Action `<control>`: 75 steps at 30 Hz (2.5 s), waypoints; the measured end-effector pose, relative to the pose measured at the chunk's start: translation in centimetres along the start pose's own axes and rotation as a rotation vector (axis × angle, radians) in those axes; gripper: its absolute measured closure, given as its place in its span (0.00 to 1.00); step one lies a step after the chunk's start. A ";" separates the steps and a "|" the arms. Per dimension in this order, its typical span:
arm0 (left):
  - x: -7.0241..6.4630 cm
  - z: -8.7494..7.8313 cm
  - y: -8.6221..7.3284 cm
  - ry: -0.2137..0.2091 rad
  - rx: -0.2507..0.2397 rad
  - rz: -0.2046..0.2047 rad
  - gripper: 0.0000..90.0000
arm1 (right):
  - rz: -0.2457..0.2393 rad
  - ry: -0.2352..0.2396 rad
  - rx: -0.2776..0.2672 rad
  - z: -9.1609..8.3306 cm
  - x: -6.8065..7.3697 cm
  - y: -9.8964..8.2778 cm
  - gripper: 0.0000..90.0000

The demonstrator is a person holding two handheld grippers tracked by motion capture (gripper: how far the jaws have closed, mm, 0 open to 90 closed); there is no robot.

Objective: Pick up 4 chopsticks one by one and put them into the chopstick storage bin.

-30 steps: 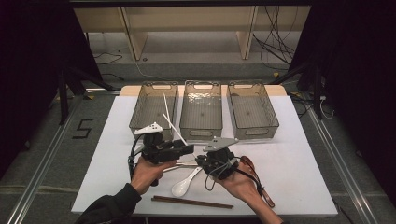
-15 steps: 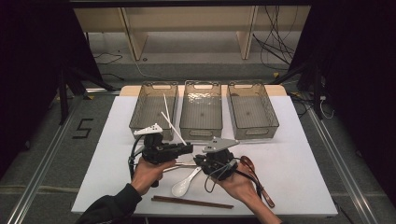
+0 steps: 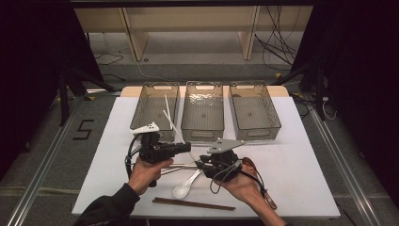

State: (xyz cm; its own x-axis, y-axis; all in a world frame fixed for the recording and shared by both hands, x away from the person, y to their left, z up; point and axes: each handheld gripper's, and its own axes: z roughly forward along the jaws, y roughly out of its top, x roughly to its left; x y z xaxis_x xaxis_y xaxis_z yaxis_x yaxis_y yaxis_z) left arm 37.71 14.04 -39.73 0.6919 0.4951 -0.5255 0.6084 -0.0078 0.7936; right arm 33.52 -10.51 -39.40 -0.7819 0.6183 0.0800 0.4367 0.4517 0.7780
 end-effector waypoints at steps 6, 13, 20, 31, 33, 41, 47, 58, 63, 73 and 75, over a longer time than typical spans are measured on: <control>0.6 -1.4 1.0 0.063 0.003 0.044 0.94 | 0.012 0.011 0.033 -1.0 -1.3 -0.8 0.58; 1.7 -2.7 2.1 0.105 -0.006 0.030 0.94 | 0.010 0.002 0.094 -1.1 -1.7 -1.3 0.44; 2.5 -4.3 3.6 0.152 -0.030 0.040 0.94 | 0.039 -0.002 0.121 -1.9 -2.6 -2.1 0.39; 3.9 -5.7 6.0 0.203 -0.058 0.022 0.94 | 0.043 -0.008 0.150 -2.4 -2.8 -2.9 0.35; 4.2 -5.9 6.6 0.218 -0.059 0.024 0.94 | 0.044 -0.013 0.146 -2.5 -2.8 -2.9 0.35; 5.0 -6.9 9.2 0.259 -0.074 0.037 0.94 | 0.039 -0.020 0.146 -2.5 -2.8 -3.0 0.35; 6.2 -7.1 10.6 0.289 -0.084 0.016 0.94 | 0.039 -0.019 0.141 -2.5 -2.8 -2.9 0.35; 8.7 -6.0 11.9 0.369 -0.050 -0.024 0.93 | 0.044 -0.011 0.145 -2.4 -2.8 -2.9 0.34; 9.8 -5.0 11.7 0.394 -0.029 -0.047 0.93 | 0.036 -0.008 0.144 -2.3 -2.7 -2.9 0.34; 11.4 -3.1 11.2 0.426 0.032 -0.083 0.93 | 0.035 -0.004 0.142 -2.3 -2.7 -2.9 0.34; 11.5 -2.7 11.1 0.428 0.049 -0.083 0.93 | 0.036 -0.005 0.140 -2.3 -2.7 -2.9 0.34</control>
State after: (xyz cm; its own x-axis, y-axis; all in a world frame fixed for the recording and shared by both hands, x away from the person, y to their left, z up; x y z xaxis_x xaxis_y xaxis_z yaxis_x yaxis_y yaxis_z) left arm 51.38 22.06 -36.14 0.4223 0.8112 -0.4046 0.6800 0.0116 0.7331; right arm 33.30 -14.94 -40.45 -0.7624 0.6388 0.1032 0.5228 0.5142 0.6799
